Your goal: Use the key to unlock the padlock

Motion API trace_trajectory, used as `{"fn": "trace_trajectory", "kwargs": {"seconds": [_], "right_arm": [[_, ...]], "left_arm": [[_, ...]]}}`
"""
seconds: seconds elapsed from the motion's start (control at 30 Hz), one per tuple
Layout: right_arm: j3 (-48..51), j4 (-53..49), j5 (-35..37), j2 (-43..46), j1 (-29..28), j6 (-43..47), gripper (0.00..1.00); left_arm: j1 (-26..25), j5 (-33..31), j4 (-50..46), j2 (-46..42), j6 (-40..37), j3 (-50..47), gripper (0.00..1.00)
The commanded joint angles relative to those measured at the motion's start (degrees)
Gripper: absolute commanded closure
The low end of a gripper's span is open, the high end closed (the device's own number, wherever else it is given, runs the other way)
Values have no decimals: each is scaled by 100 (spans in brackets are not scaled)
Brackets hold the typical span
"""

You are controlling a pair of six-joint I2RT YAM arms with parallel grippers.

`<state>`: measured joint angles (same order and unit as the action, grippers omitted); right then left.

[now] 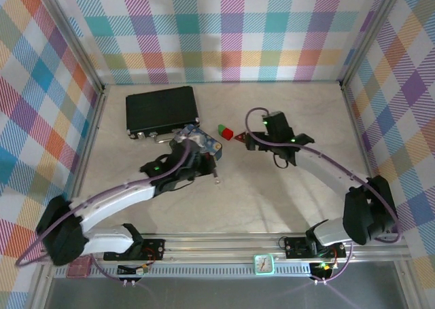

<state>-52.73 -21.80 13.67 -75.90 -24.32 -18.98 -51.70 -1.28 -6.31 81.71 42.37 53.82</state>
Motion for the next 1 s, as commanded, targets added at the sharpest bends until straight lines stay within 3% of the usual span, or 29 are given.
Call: {"fn": "trace_trajectory", "kwargs": {"seconds": [0.0, 0.23, 0.47, 0.53, 0.67, 0.73, 0.8, 0.97], "right_arm": [[237, -88, -40, 558, 403, -2, 1], [706, 5, -145, 1376, 820, -35, 1], [834, 47, -168, 1356, 1011, 61, 1], [890, 129, -171, 1333, 1081, 85, 1], [964, 406, -263, 1165, 1250, 152, 1], [987, 589, -247, 1021, 1312, 227, 1], [1058, 907, -188, 837, 1365, 368, 1], [1367, 2049, 291, 289, 1430, 851, 1]], "left_arm": [[-295, 202, 495, 909, -32, 595, 100], [-512, 532, 816, 2599, 144, 1750, 100], [-490, 151, 399, 3088, 4, 2206, 95], [-483, 121, 286, 3139, -38, 2287, 84], [-438, -33, 123, 3058, -79, 2294, 42], [-401, -111, 24, 2947, -142, 2282, 30], [-318, -183, -66, 2769, -250, 2258, 24], [-2, -509, -433, 2002, -615, 2057, 20]]}}
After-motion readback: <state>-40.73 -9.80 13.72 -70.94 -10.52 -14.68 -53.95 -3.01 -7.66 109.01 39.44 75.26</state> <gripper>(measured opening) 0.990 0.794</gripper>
